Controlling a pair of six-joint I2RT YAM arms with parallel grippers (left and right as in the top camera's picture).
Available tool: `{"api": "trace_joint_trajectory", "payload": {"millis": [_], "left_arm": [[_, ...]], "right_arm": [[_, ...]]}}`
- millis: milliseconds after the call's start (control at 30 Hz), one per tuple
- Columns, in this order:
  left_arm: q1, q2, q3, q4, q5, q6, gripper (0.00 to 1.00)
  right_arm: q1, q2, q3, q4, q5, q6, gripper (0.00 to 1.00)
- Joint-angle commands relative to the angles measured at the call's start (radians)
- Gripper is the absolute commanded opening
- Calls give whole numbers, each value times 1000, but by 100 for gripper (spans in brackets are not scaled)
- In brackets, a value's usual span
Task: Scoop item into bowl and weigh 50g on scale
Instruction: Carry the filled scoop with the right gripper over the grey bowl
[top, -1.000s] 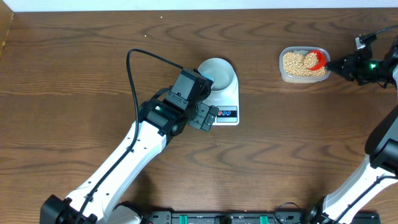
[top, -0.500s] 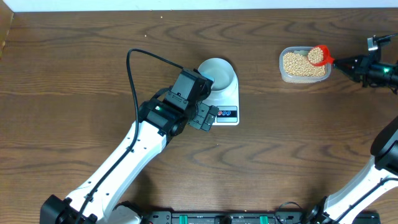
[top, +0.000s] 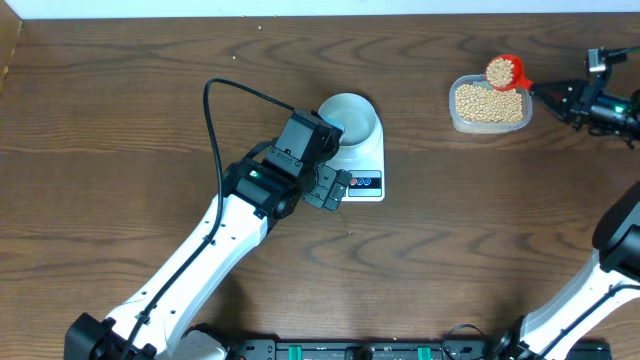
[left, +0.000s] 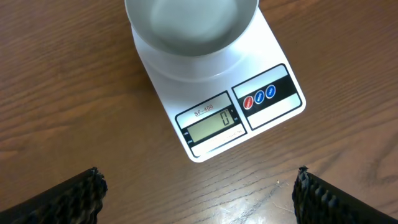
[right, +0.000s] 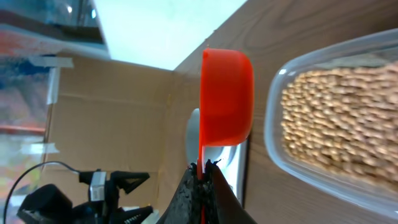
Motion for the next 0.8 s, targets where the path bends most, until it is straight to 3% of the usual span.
{"api": "trace_joint_trajectory", "payload": {"millis": [0,500,767], "left_arm": [[3,1,3,-3,0,-2,98],[3,1,3,-3,0,-2,98],[3,1,3,-3,0,-2,98]], "right_arm": [[48,5,-3,0,-71,-23,1],[287,5,-3,-1,-65,-3,1],[415,5,-3,0,47,-3,1]]}}
